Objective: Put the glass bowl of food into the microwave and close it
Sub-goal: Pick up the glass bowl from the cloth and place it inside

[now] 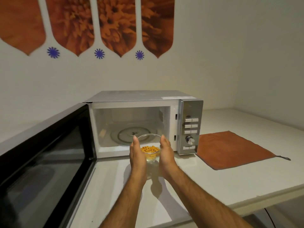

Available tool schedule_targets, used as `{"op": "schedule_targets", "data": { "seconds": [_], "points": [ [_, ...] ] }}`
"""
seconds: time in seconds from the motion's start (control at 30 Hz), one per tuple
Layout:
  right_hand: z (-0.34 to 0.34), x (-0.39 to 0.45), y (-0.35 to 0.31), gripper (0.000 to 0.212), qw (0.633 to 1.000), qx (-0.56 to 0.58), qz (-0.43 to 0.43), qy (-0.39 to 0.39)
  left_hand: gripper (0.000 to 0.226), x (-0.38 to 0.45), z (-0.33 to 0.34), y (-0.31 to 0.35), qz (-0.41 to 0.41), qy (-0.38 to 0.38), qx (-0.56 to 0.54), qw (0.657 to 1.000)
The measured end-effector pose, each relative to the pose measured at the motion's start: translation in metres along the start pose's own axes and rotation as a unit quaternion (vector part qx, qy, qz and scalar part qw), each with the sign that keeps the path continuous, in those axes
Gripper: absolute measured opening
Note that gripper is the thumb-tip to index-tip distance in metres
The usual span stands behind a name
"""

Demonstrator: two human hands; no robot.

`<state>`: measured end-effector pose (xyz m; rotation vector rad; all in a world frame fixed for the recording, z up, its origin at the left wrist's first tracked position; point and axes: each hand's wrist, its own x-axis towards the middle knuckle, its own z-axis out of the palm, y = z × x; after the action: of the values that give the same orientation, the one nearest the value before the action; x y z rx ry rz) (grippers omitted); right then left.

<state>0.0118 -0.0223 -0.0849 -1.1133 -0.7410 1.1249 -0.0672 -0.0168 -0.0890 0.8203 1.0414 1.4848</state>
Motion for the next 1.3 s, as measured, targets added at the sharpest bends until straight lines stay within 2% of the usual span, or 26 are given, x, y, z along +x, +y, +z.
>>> {"op": "schedule_targets", "data": {
  "seconds": [0.17,0.3,0.4,0.53,0.67,0.8,0.97,1.1,1.3],
  "points": [
    [0.028,0.035,0.001,0.055,0.998,0.029,0.019,-0.043,0.062,0.040,-0.008,0.008,0.014,0.016,-0.014,1.000],
    [0.043,0.070,-0.001,0.062,0.998,-0.005,0.023,-0.055,0.055,0.078,-0.003,0.012,0.020,0.027,0.009,0.999],
    [0.054,0.101,-0.003,0.069,0.997,0.004,0.047,-0.068,0.056,0.110,0.003,0.016,-0.003,0.034,0.022,0.999],
    [0.066,0.138,-0.003,0.061,0.992,0.023,0.093,-0.083,0.055,0.150,0.010,0.017,-0.026,0.076,0.025,0.996],
    [0.079,0.170,-0.001,0.061,0.991,-0.004,0.124,-0.056,0.062,0.182,0.015,0.017,-0.049,0.115,0.024,0.992],
    [0.090,0.192,0.000,0.063,0.993,-0.046,0.100,-0.045,0.073,0.209,0.019,0.014,-0.063,0.118,0.017,0.991],
    [0.094,0.217,0.013,0.063,0.994,-0.069,0.064,-0.056,0.070,0.234,0.020,0.010,-0.051,0.118,0.023,0.992],
    [0.095,0.229,0.021,0.078,0.995,-0.067,0.042,-0.061,0.070,0.243,0.019,0.004,-0.024,0.124,0.046,0.991],
    [0.095,0.237,0.023,0.086,0.996,-0.058,0.034,-0.066,0.066,0.250,0.016,0.000,0.012,0.108,0.058,0.992]
  ]
}}
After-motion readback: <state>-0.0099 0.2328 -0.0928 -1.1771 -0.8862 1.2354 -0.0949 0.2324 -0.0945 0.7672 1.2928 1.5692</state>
